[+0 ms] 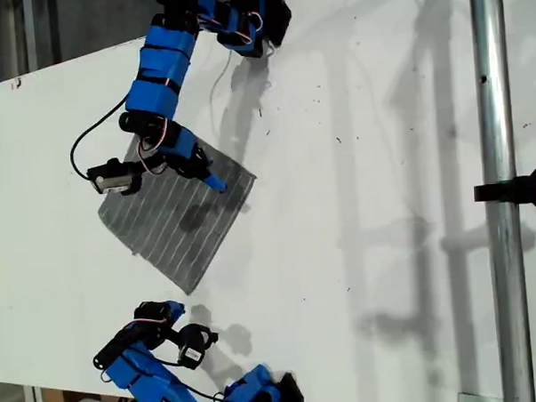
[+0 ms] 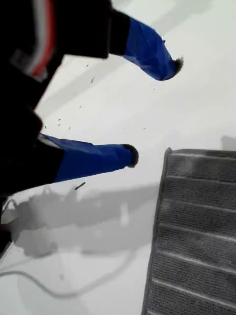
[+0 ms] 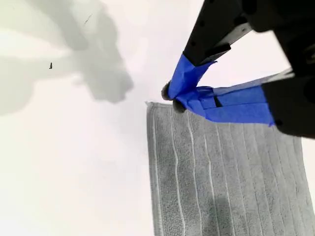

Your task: Grasp corners of a towel and fold twice.

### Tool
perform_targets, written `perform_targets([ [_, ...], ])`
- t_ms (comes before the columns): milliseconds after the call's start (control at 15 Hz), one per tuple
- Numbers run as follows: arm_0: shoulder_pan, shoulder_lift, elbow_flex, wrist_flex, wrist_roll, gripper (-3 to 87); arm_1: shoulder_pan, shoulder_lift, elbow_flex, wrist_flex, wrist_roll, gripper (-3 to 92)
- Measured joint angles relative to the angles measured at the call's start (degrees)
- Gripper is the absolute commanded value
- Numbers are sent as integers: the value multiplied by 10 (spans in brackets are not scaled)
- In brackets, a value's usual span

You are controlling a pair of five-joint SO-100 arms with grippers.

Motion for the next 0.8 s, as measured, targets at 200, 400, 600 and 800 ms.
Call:
perform_targets([
  [200,0,0,0,0,-2,-29,2,-47,-1,-2,2,316],
  [400,0,0,0,0,-5,-29,2,-127,-1,-43,21,314],
  [600,0,0,0,0,-5,-29,-4,-207,-1,-83,35,304],
  [800,0,0,0,2,-5,-29,-2,-272,-1,-116,39,280],
])
